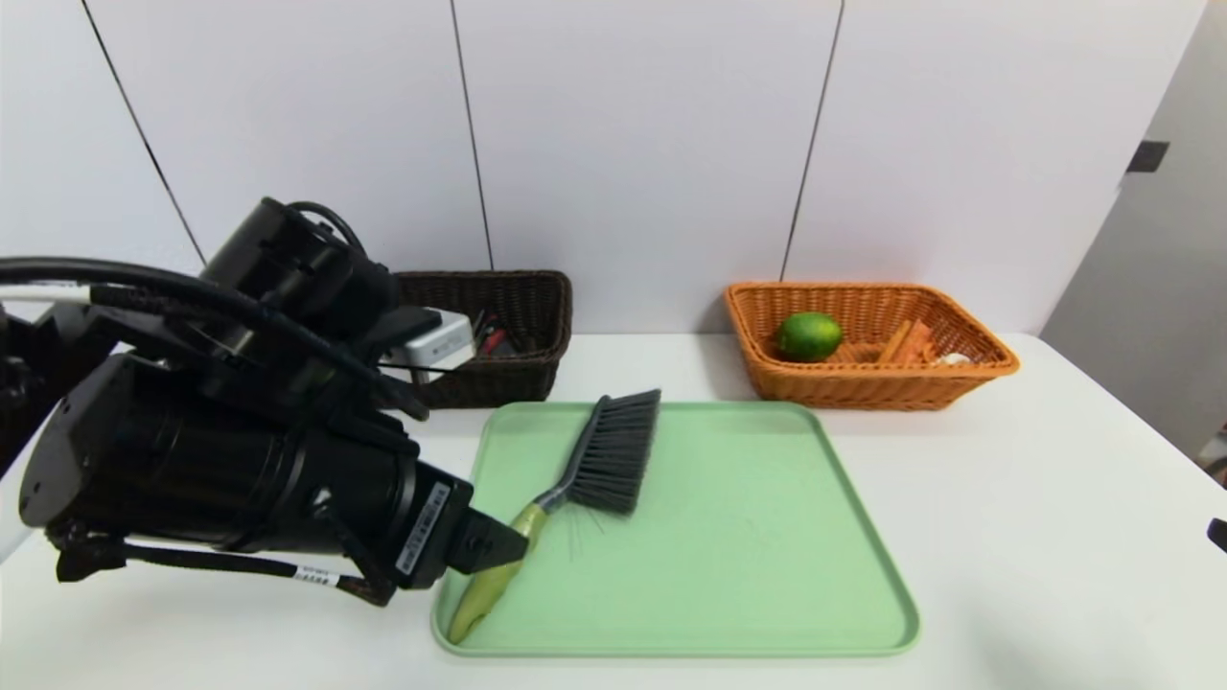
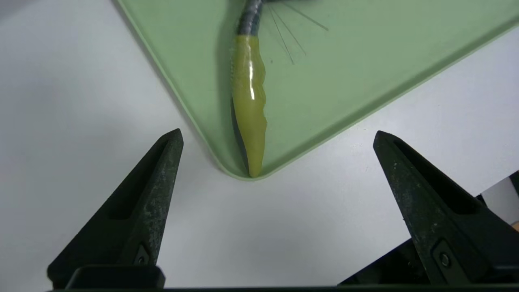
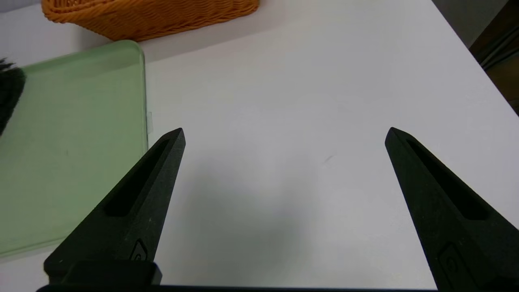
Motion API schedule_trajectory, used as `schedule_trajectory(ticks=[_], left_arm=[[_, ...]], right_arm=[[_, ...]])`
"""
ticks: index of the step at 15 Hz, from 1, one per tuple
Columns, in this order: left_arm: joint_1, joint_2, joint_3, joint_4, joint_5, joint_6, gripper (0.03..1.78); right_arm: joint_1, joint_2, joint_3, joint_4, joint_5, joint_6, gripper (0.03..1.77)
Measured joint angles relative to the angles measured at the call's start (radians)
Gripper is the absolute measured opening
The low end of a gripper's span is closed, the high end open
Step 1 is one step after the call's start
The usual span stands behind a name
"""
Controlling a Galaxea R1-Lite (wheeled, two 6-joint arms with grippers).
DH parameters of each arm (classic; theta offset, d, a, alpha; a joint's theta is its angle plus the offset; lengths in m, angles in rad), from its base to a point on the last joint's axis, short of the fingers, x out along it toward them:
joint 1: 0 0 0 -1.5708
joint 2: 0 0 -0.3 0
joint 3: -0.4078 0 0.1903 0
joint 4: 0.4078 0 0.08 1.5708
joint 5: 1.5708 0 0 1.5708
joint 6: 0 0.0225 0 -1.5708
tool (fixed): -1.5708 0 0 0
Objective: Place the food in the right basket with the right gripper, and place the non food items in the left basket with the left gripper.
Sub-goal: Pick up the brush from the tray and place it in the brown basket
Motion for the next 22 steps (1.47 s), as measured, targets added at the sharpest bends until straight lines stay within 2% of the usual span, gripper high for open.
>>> schedule_trajectory(ticks=[5, 7, 12, 19, 22], left_arm=[[-0.027, 0.038, 0.024, -0.001, -0.03, 0.024, 1.67], [-0.031, 0.082, -0.002, 0.005, -0.036, 0.03, 1.68], [-0.047, 0.209, -0.12, 0.034, -0.099, 0.028, 1.69], [-0.047, 0.346, -0.201, 0.053, -0.087, 0.027, 1.69], [-0.047, 0.359, -0.26, 0.141, -0.056, 0.028, 1.69]], right_arm=[[0.0, 0.025, -0.064, 0.001, 0.002, 0.012, 1.7], [0.0, 0.03, -0.07, 0.004, 0.002, 0.012, 1.7], [0.0, 0.054, -0.087, 0.009, -0.01, 0.0, 1.7], [0.0, 0.064, -0.095, 0.007, 0.003, 0.002, 1.7], [0.001, 0.062, -0.09, 0.009, 0.007, 0.002, 1.7]])
